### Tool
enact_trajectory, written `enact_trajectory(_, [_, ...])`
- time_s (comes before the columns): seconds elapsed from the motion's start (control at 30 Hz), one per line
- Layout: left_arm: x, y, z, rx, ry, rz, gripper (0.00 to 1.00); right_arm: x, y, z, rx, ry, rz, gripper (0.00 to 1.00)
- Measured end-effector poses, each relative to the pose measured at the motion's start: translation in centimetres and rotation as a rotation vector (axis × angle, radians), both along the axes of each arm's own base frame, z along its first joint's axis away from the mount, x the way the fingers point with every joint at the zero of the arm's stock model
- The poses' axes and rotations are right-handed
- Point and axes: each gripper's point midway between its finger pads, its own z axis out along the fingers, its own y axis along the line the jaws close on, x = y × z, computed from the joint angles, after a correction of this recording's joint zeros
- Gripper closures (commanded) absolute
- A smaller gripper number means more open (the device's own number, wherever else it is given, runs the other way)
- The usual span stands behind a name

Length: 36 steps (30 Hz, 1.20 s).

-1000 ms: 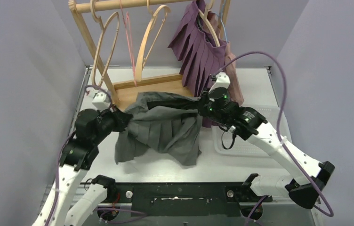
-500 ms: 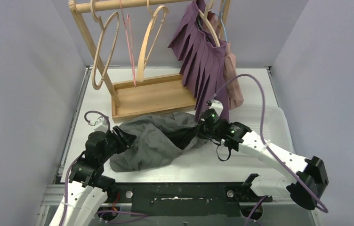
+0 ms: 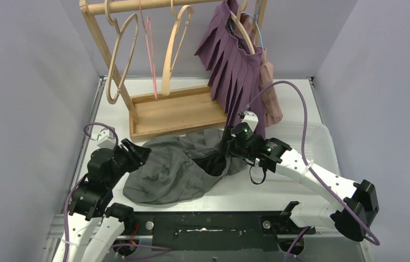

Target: Place the skirt on the hanger

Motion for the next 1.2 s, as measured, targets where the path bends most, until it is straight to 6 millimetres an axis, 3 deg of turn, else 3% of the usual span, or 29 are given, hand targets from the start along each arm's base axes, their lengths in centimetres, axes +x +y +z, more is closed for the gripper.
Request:
enact_trajectory(0.17, [0.2, 0.2, -0.7, 0.031, 0.052, 0.007, 0.55, 0.4, 0.7, 2.8, -0.003, -0.081, 0.082, 0.37])
enact_trajectory(0.27, [0.4, 1.6, 1.0, 0.077, 0.031, 0.067, 0.55, 0.2, 1.8, 4.2, 0.001, -0.121, 0.146, 0.36])
enact_trajectory(0.37, [0.4, 3.4, 5.9, 0.124, -0.109, 0.127, 0.55, -0.2, 3.2, 5.6, 0.018, -0.165, 0.214, 0.36])
enact_trajectory(0.57, [-0.4, 6.4, 18.4, 0.187, -0.399, 0.24, 0.5, -0.9, 4.9, 7.0, 0.041, -0.209, 0.295, 0.35])
enact_trajectory(0.67, [0.9, 7.0, 22.9, 0.225, -0.437, 0.283, 0.46, -1.0, 5.1, 7.3, 0.043, -0.221, 0.31, 0.35])
enact_trajectory(0.73, [2.7, 6.8, 24.8, 0.258, -0.436, 0.287, 0.44, -1.0, 5.2, 7.3, 0.041, -0.222, 0.313, 0.35])
enact_trajectory(0.83, [6.0, 5.8, 25.3, 0.326, -0.393, 0.26, 0.43, -1.1, 5.2, 7.3, 0.041, -0.221, 0.316, 0.35])
enact_trajectory(1.0, [10.7, 4.3, 24.0, 0.437, -0.296, 0.201, 0.42, -1.6, 5.7, 7.3, 0.045, -0.22, 0.337, 0.34])
enact_trajectory(1.2, [14.1, 5.3, 21.3, 0.546, -0.175, 0.191, 0.44, -1.9, 6.0, 7.3, 0.048, -0.221, 0.348, 0.34])
